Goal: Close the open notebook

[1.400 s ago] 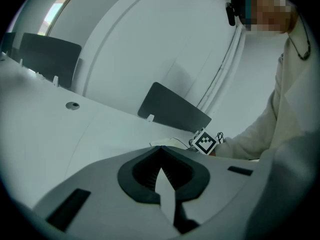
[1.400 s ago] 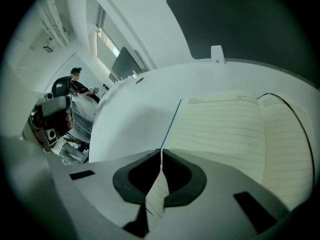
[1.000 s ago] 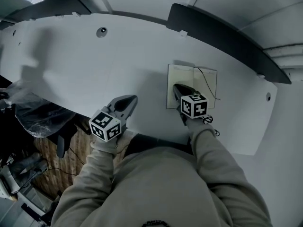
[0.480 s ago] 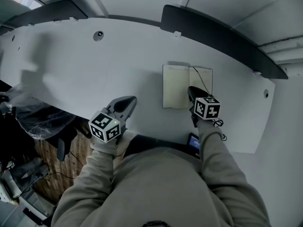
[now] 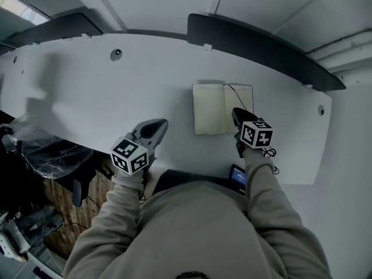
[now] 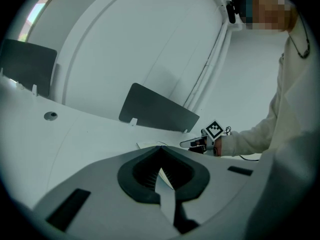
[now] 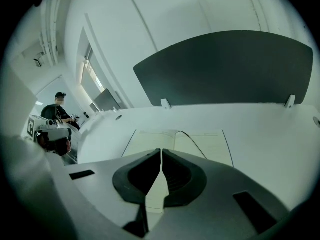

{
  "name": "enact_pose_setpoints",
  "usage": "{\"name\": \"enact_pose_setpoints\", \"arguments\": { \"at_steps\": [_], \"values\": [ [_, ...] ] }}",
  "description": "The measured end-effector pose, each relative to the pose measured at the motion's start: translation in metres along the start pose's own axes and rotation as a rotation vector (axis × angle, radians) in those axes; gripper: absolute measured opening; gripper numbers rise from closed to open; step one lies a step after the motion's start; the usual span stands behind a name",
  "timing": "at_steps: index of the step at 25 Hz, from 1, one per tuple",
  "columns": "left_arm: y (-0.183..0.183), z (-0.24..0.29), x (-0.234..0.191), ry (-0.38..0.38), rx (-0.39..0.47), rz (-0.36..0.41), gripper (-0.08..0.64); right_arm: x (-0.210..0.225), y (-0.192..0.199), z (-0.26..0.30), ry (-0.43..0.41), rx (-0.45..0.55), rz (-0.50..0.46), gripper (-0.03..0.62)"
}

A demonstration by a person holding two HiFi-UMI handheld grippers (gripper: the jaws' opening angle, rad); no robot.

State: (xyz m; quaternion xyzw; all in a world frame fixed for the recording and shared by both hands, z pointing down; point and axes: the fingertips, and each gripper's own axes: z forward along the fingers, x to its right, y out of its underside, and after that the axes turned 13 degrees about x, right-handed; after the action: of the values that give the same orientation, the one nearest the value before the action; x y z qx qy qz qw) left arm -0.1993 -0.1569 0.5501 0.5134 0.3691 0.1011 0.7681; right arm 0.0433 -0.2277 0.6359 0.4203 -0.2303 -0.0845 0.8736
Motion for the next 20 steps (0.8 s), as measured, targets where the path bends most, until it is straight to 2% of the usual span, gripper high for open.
{"name": "enact_pose_setpoints", "arguments": {
  "at_steps": [9, 20],
  "values": [
    [-0.037, 0.026, 0.014, 0.023, 0.047, 0.049, 0.000, -0.004, -0.040, -0.021, -0.078, 0.052, 0.015, 0.020],
    [-0.073, 0.064, 0.064, 0.081, 0.098, 0.135, 0.000, -0.001, -0.111, -0.080, -0.119, 0.213, -0.057, 0.020]
  ]
}}
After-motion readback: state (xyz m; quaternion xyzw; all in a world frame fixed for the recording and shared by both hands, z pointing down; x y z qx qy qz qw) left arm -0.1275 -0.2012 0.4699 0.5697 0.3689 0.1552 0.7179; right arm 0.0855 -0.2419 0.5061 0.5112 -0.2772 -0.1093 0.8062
